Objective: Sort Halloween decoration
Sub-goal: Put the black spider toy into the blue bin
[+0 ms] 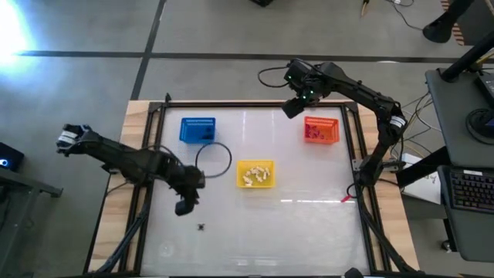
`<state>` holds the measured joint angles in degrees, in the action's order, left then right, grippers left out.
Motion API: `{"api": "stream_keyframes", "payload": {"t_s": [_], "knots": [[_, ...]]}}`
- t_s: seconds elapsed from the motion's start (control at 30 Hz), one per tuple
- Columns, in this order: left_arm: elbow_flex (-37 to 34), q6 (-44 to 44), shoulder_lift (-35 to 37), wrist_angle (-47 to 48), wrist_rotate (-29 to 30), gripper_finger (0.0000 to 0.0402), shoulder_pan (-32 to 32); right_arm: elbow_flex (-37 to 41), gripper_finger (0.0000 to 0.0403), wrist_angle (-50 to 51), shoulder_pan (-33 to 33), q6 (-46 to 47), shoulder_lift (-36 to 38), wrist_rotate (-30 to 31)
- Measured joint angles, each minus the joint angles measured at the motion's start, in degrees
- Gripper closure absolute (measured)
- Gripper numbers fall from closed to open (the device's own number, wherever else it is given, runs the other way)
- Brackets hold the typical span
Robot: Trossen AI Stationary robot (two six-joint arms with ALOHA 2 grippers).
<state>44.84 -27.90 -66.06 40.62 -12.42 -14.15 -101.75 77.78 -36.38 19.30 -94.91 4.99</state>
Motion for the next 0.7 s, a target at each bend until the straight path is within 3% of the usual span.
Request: {"api": "stream_keyframes", "payload": {"t_s": [0.13,0.7], "knots": [[0.0,-4.7,-2.8,-1.5,4.2,0.0305,-4.8,0.0,0.0252,0.9,0.0,-0.5,0.0,0.0],[0.5,-16.2,-18.1,-11.4,4.5,0.0306,-13.9,0.0,0.0255,1.9,0.0,-2.9,0.0,-0.1]]}}
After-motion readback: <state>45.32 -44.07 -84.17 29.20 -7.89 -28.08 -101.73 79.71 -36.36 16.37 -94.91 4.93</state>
